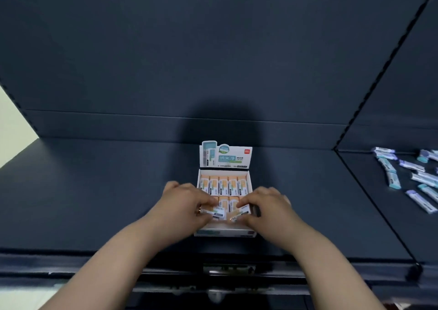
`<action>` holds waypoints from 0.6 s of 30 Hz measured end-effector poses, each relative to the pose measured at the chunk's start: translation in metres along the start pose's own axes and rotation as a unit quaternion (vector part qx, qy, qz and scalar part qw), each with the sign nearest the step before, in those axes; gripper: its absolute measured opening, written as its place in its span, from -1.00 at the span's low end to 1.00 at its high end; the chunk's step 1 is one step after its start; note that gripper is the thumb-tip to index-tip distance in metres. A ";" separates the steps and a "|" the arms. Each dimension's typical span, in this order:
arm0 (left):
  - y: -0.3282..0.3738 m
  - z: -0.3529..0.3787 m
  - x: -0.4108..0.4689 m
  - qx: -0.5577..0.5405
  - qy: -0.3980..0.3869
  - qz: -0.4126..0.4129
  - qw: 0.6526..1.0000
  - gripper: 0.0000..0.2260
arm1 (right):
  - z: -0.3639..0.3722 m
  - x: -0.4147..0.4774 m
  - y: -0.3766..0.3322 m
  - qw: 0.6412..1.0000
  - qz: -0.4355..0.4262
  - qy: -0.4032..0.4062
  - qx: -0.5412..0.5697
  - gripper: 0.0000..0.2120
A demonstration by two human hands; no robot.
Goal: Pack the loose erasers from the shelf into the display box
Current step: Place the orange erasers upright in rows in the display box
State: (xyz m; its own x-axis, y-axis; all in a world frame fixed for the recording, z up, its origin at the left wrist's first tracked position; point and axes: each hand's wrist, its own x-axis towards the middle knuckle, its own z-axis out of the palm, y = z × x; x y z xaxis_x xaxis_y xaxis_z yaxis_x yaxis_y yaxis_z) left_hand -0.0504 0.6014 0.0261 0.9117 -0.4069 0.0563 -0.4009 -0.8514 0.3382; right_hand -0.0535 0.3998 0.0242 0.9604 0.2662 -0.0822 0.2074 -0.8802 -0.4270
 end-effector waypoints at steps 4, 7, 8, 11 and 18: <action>-0.003 0.001 0.006 0.046 -0.056 0.034 0.997 -0.73 | -0.004 0.000 -0.006 0.999 0.030 -0.024 -0.003 -0.69; -0.002 -0.001 0.012 0.068 -0.095 0.048 0.992 -0.77 | -0.007 0.003 -0.010 0.998 0.028 -0.050 -0.034 -0.67; -0.001 -0.002 0.014 0.073 -0.107 0.049 0.990 -0.77 | -0.007 0.005 -0.011 0.996 0.027 -0.060 -0.058 -0.67; 0.003 -0.004 0.019 0.098 -0.118 0.049 0.987 -0.76 | -0.007 0.009 -0.012 0.990 0.024 -0.079 -0.115 -0.68; 0.007 -0.002 0.023 0.114 -0.119 0.030 0.986 -0.86 | -0.014 0.016 -0.009 0.981 0.021 -0.159 -0.112 -0.70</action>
State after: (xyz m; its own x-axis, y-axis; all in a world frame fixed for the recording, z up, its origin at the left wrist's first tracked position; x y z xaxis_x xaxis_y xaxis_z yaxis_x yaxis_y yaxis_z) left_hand -0.0316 0.5865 0.0320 0.8499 -0.5012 -0.1625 -0.4871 -0.8650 0.1203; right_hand -0.0372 0.4061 0.0395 0.8695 0.3055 -0.3881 0.2382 -0.9477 -0.2124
